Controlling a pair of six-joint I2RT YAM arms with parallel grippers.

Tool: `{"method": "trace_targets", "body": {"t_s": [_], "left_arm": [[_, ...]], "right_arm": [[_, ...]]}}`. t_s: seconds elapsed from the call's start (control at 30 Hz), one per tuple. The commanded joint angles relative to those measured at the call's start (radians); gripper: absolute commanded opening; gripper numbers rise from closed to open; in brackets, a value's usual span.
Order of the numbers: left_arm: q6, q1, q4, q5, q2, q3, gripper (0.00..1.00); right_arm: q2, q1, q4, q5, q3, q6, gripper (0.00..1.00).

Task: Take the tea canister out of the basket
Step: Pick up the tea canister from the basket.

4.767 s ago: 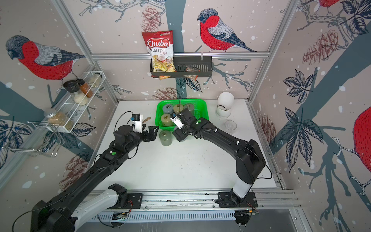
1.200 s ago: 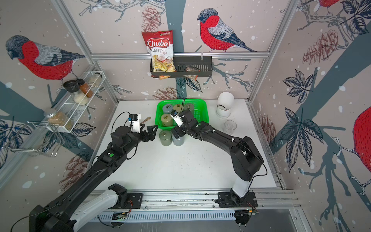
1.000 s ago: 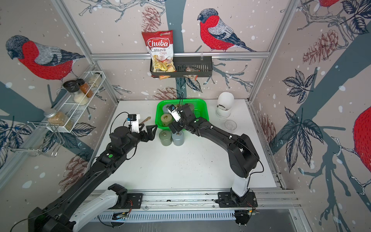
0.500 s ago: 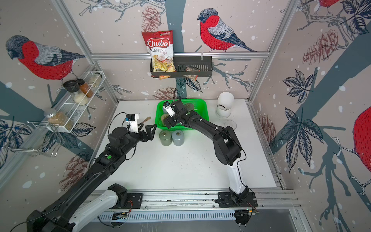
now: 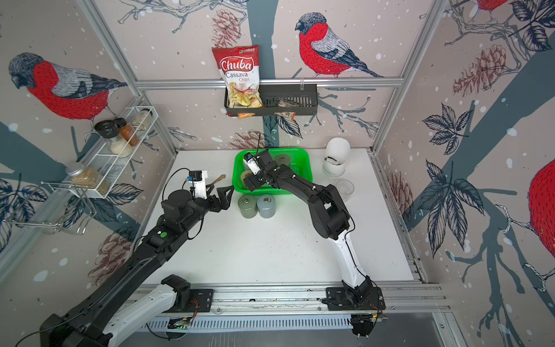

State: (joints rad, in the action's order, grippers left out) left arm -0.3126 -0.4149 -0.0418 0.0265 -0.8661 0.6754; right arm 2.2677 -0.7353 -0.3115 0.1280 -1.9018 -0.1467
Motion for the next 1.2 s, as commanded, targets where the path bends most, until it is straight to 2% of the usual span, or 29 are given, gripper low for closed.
{"method": "trace_targets", "body": {"t_s": [0.0,0.47,0.7,1.0,1.17], "left_arm": [[0.015,0.002,-0.010,0.000,0.004,-0.004,0.97],[0.017,0.002,-0.009,-0.011,0.016,-0.023,0.97],[0.019,0.002,-0.001,-0.017,0.023,-0.025,0.97],[0.023,0.001,0.002,-0.025,0.031,-0.033,0.97],[0.021,0.002,-0.005,-0.023,0.030,-0.035,0.97]], "right_arm": [[0.030,-0.003,-0.032,0.013,-0.037,0.018,1.00],[0.122,-0.003,-0.041,0.031,-0.120,0.029,1.00],[0.161,-0.001,-0.040,0.049,-0.157,0.041,0.96],[0.184,0.007,-0.034,0.062,-0.164,0.054,0.86],[0.181,0.013,-0.037,0.070,-0.164,0.054,0.74]]}}
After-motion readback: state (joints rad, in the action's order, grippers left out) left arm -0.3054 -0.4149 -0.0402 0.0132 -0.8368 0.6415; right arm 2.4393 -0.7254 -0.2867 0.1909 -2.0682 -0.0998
